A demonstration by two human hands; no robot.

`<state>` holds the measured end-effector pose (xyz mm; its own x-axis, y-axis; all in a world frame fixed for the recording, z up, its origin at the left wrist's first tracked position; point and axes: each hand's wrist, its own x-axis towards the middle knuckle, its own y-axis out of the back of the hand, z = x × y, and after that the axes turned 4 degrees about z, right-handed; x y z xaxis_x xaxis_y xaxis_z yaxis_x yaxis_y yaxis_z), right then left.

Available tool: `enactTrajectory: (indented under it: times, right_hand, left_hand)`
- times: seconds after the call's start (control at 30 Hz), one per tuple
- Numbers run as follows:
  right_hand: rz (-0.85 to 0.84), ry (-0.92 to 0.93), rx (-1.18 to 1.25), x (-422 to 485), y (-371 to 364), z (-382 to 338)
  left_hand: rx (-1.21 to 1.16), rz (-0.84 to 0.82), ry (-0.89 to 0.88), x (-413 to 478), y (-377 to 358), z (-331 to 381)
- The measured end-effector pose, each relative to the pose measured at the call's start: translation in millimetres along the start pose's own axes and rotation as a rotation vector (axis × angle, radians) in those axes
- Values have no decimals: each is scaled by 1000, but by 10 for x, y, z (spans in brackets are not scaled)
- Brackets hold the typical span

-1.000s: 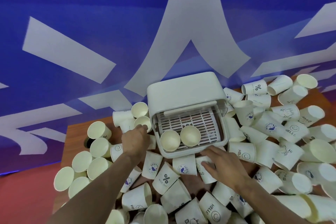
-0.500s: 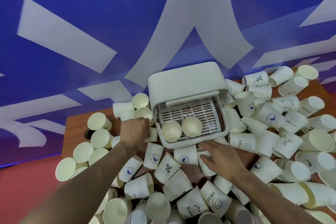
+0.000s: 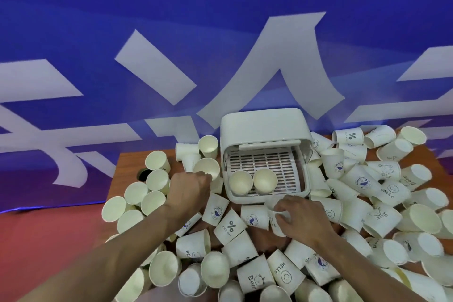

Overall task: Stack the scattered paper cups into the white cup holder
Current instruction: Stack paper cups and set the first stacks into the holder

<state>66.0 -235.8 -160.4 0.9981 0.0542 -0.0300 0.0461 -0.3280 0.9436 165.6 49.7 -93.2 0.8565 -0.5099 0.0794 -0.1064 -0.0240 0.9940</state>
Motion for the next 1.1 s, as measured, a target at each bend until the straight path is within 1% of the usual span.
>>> enactTrajectory:
  times: [0.1,0.23,0.43,0.63,0.8,0.93,1.1]
  right_hand:
    - [92,25,14,-19,190,-17]
    - [257,77,60,25,381,-1]
    - [370,173,95,132,360,5]
    - [350,187,126,285,215,17]
    - [355,181,164,421,85,79]
    - [279,172,167,450,-47,156]
    - [191,140,207,478,-151,206]
  left_hand:
    - [-16,20,-74,-115,157,65]
    - [-17,64,-87,-53,315,231]
    - [-42,43,-116,110,290,577]
    - [4,-70,-173,218,206,681]
    - [23,-128,-190,295,102,650]
    - [29,-161,-175,305,-47,669]
    - [-32,-223,-170,314,-287,694]
